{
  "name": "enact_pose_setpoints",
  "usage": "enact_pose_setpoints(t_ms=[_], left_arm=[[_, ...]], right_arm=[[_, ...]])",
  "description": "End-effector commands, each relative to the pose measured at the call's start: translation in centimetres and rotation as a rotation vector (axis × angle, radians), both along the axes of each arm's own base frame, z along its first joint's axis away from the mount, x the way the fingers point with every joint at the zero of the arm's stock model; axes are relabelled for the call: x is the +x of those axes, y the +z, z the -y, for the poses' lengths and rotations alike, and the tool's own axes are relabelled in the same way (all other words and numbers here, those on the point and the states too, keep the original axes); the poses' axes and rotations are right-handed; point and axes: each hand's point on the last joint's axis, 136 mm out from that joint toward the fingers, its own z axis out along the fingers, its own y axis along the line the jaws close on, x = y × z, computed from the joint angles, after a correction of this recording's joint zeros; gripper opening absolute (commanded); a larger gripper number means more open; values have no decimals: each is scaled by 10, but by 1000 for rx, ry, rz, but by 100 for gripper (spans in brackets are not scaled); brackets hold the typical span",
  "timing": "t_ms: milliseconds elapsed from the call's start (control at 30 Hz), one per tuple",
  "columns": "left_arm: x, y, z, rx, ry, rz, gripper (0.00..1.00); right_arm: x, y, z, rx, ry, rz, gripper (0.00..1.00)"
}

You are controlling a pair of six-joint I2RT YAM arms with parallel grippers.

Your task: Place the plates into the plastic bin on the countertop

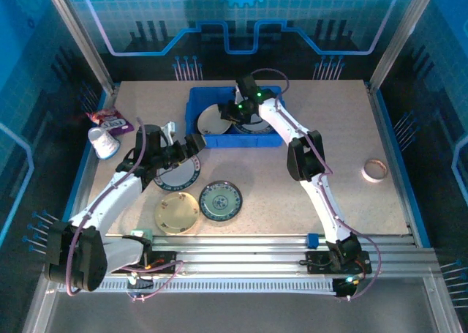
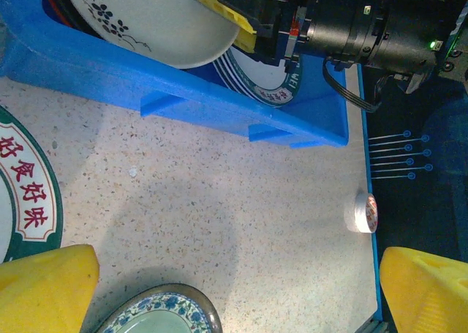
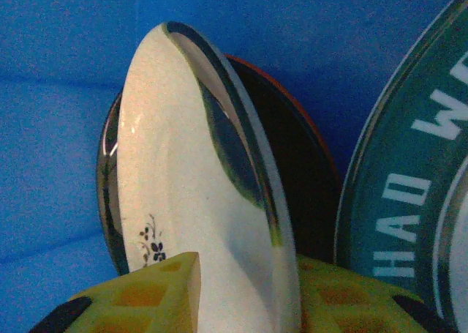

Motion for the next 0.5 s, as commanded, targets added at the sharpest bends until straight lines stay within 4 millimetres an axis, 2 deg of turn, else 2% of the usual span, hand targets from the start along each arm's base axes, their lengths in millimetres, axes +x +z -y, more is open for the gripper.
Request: enact_pose_setpoints(t_ms=[0,367,467], left_arm=[[5,10,0,-5,-11,35,99],[6,11,0,-6,-10,39,99],[6,12,1,-7,-10,43,99]], right_arm=[[-6,29,1,-40,14,61,35],[-13,75,16,-84,14,162,40],[-15,83,23,-106,10,184,40]])
